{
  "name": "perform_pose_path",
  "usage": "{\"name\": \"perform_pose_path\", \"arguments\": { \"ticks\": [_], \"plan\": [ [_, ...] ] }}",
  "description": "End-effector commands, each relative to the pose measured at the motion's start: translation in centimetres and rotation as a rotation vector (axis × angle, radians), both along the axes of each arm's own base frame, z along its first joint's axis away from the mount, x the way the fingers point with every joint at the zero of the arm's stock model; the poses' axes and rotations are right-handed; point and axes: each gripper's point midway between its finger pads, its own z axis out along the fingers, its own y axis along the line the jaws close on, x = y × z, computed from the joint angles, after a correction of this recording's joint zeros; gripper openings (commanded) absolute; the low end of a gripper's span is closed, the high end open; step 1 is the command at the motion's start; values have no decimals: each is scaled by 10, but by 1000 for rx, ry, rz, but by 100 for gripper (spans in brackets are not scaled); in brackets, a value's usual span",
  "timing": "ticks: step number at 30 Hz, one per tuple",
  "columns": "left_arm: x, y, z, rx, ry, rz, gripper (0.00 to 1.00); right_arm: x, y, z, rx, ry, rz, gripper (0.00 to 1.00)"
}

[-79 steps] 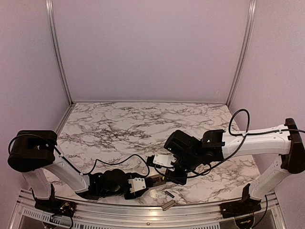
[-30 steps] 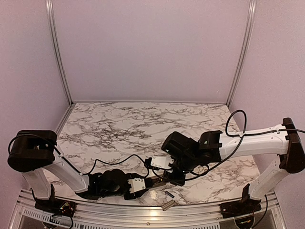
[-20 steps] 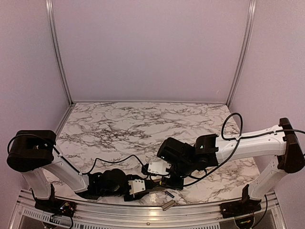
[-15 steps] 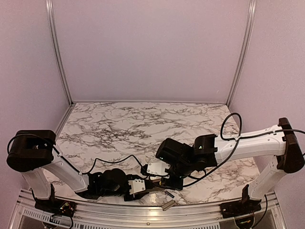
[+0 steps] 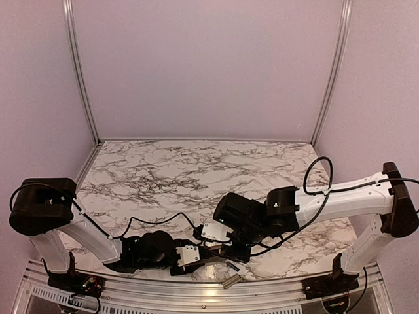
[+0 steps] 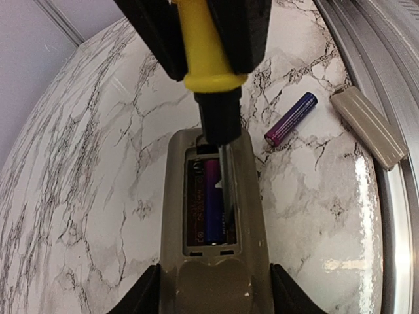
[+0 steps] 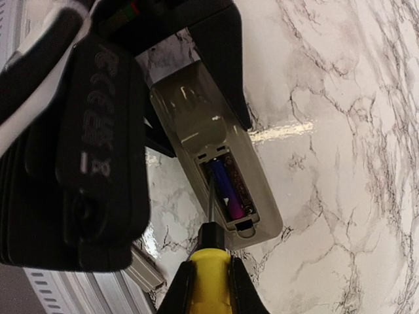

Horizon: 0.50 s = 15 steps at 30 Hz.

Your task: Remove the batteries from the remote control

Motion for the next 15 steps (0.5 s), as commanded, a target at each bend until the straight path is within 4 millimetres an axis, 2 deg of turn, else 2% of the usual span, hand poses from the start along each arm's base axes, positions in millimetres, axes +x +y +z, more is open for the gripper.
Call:
{"name": "perform_pose_path", "arguments": {
  "ticks": [1,7,15],
  "plan": [
    [-4,1,-1,20,7,-15,0,11,-16,-17,-60,-55,-111,0],
    [-1,2,1,9,3,3,0,25,-23,-10,-17,-122,-249,0],
    [2,2,2,2,3,20,0,23,-22,-12,24,-195,-322,0]
  ]
}}
